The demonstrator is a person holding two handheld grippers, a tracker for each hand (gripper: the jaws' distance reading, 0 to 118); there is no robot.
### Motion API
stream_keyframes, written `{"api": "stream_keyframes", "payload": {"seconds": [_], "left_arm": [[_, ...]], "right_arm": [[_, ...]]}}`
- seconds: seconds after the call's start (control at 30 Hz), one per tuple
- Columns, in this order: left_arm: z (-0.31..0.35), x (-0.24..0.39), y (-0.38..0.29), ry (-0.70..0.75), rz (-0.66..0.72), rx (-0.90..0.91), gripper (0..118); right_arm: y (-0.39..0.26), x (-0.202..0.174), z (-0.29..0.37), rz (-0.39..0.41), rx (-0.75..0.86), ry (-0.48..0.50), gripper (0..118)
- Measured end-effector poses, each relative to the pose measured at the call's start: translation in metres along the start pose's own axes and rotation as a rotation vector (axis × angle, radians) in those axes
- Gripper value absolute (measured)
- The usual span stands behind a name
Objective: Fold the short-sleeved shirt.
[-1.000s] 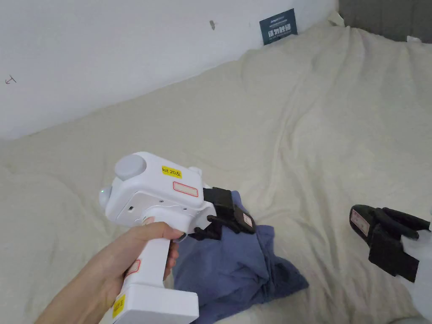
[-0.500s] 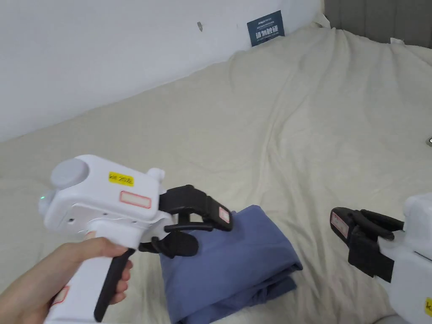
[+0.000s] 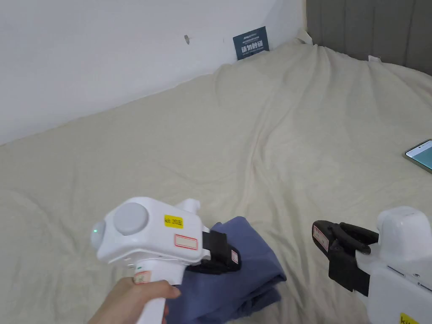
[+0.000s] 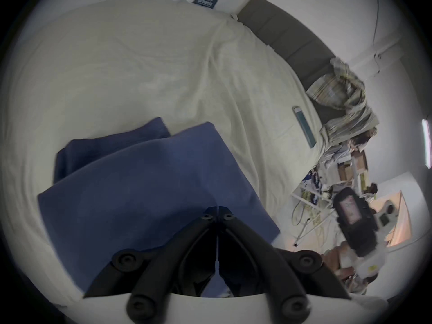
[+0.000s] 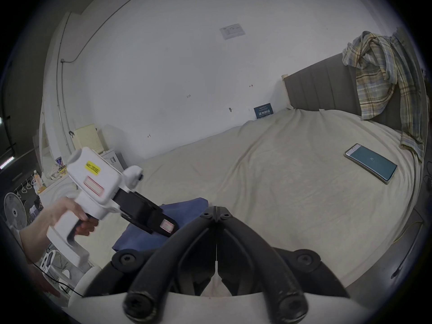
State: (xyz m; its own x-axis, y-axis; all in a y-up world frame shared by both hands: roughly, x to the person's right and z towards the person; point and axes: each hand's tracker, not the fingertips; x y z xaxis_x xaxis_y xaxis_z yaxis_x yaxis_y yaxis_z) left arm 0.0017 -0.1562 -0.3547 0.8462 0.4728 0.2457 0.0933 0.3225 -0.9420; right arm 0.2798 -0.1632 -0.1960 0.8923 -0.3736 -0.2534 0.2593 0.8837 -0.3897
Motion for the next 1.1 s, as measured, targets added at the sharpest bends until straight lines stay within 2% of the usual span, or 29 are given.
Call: {"api": "stream_keyframes", "payload": {"seconds": [0.13,0.27,0.43,0.67,0.83,0.9,1.0,1.1], "left_arm": [[-0.026,-0.004,0.011,-0.117,0.045,0.004,0],[-0.028,0.007,0.011,-0.071,-0.057,0.015,0],[0.008,-0.009,0.000,-0.127,-0.040,0.074,0],[0.097,-0.075,-0.052,0.023,0.023,0.225,0],[0.131,-0.123,-0.090,0.121,0.063,0.256,0],[0.135,-0.131,-0.099,0.125,0.092,0.259,0],[0.135,-0.140,-0.103,0.124,0.099,0.271,0],[0.128,-0.138,-0.098,0.076,0.069,0.268,0]], "right_arm": [[0.000,0.008,0.005,0.000,-0.008,-0.027,0],[0.001,0.009,0.006,0.002,-0.012,-0.038,0],[-0.001,-0.009,-0.009,0.045,-0.023,-0.024,0],[-0.027,-0.068,-0.063,0.151,-0.065,0.052,0],[-0.062,-0.105,-0.104,0.245,-0.103,0.031,0],[-0.071,-0.110,-0.118,0.263,-0.117,0.014,0],[-0.086,-0.106,-0.135,0.288,-0.129,-0.081,0],[-0.086,-0.102,-0.133,0.245,-0.114,-0.070,0]]}}
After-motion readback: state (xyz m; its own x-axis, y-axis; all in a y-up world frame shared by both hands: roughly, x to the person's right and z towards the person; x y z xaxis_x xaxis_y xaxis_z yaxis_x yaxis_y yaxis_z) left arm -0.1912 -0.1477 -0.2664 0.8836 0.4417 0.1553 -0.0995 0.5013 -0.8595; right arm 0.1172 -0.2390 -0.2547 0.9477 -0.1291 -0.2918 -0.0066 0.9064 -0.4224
